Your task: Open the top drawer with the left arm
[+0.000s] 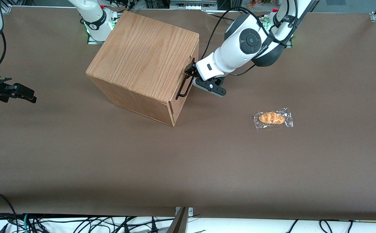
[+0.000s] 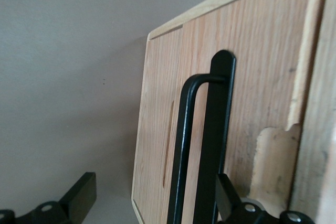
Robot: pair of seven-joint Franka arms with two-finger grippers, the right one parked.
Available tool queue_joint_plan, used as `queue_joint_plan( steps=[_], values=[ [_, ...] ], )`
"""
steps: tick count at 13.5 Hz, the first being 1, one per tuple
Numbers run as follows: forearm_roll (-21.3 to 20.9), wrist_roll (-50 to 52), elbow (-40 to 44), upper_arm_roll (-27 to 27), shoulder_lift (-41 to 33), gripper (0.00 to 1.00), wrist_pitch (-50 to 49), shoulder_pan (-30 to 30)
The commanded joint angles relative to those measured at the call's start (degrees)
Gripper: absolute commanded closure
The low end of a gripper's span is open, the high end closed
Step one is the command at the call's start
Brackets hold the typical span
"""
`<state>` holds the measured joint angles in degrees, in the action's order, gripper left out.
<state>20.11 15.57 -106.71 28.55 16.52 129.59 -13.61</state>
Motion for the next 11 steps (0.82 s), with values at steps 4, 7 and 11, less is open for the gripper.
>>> queue_joint_plan(
  steps=[4, 7, 11],
  values=[
    [-5.61, -0.19, -2.27, 0.02, 1.23, 0.00, 2.77, -0.72],
    [-5.70, -0.10, -2.27, 0.02, 1.50, 0.00, 2.86, -0.89],
    [-5.70, -0.19, -2.97, -0.07, 1.50, 0.00, 2.77, -0.89]
  ],
)
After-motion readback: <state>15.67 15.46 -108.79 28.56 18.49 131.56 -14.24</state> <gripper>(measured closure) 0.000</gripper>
